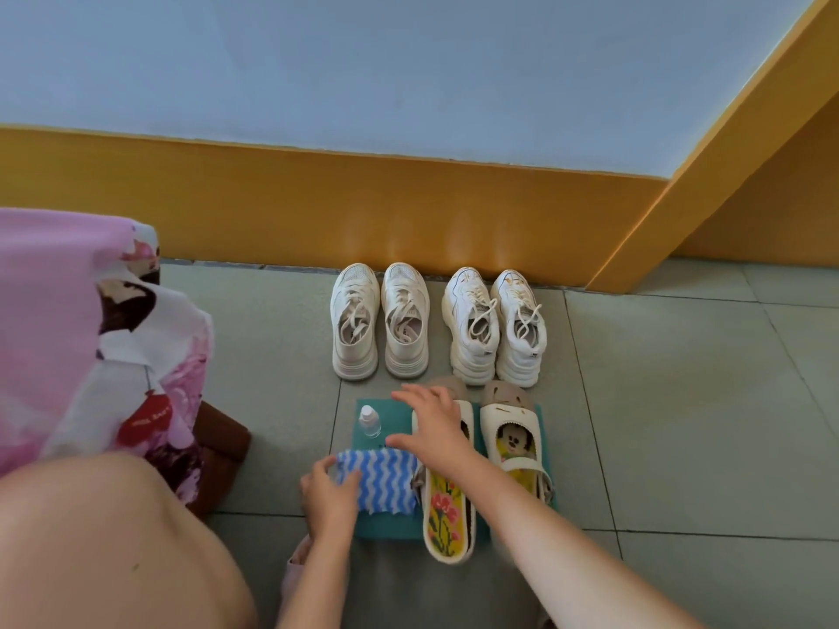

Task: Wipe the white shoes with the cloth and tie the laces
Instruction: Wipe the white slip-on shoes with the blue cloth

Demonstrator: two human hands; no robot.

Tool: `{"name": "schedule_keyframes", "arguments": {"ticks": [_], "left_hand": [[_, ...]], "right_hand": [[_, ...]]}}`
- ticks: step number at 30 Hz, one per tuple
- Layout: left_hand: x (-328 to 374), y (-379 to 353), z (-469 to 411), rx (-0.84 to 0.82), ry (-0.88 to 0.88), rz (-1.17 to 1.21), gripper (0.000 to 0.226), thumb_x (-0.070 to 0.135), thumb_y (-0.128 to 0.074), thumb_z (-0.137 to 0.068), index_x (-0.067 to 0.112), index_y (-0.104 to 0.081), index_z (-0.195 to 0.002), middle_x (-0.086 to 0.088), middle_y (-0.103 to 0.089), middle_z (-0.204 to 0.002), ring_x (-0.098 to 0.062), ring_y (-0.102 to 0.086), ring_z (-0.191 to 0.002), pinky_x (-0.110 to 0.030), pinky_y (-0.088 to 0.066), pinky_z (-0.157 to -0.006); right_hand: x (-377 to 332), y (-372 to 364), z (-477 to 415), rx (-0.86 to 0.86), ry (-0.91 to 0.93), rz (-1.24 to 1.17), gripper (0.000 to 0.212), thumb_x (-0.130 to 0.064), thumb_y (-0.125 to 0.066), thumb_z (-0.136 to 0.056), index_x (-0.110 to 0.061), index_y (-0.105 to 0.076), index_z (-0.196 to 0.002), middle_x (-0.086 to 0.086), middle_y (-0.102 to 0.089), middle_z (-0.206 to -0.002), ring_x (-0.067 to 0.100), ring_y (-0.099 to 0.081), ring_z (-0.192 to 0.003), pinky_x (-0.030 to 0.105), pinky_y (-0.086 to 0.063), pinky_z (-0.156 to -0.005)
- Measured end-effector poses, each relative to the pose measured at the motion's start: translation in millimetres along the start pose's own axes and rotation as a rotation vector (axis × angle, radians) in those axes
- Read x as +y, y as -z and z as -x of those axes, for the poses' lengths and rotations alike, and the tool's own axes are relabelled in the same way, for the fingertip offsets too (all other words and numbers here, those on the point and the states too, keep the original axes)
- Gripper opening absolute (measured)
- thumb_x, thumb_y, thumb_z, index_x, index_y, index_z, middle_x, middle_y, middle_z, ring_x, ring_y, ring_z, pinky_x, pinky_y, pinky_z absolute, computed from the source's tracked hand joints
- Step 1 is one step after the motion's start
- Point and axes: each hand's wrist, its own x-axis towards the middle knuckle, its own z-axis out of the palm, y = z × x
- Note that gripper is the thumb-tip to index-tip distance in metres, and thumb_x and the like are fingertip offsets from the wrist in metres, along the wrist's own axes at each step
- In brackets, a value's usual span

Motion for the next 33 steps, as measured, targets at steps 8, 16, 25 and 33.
{"name": "schedule_keyframes", "arguments": {"ticks": [8, 16, 25, 33], "left_hand": [[-11, -8, -18, -0.179, 0.12, 0.205, 0.057, 0.017, -0.069, -0.082, 0.002, -0.045, -0.131, -0.017, -0.053, -0.13, -0.03, -0.054, -0.115, -0.044, -0.045, -0.097], [-14, -12, -21, -0.095, 0.109, 0.203, 0.052, 0.013, -0.069, -0.081, 0.005, -0.049, -0.128, -0.018, -0.06, -0.119, -0.031, -0.06, -0.103, -0.043, -0.049, -0.09], [10, 0, -24, 0.11, -0.037, 0.19, 0.014, 0.021, -0.064, -0.086, 0.009, -0.058, -0.088, -0.009, -0.047, -0.104, -0.026, -0.053, -0.092, -0.037, -0.045, -0.083], [62, 6, -24, -0.042, -0.077, 0.454, 0.018, 0.021, -0.057, -0.092, 0.005, -0.053, -0.099, -0.01, -0.059, -0.093, -0.021, -0.055, -0.083, -0.028, -0.041, -0.066]], "right_hand": [[-12, -20, -33, -0.094, -0.102, -0.035, 0.051, -0.016, -0.07, -0.083, -0.029, -0.054, -0.129, 0.005, -0.037, -0.129, 0.025, -0.036, -0.125, 0.036, -0.029, -0.111], [-8, -27, -36, -0.056, 0.023, -0.077, 0.033, -0.027, -0.062, -0.09, -0.027, -0.056, -0.122, 0.003, -0.046, -0.127, 0.02, -0.037, -0.122, 0.032, -0.031, -0.102], [-11, 31, -29, 0.113, -0.093, -0.998, 0.023, -0.02, -0.038, -0.101, -0.012, -0.05, -0.119, 0.008, -0.063, -0.102, 0.015, -0.068, -0.083, 0.035, -0.054, -0.087], [27, 96, -11, -0.047, -0.104, -1.363, 0.049, -0.049, -0.034, -0.097, -0.009, -0.059, -0.112, 0.004, -0.054, -0.077, 0.017, -0.053, -0.062, 0.036, -0.053, -0.067]]}}
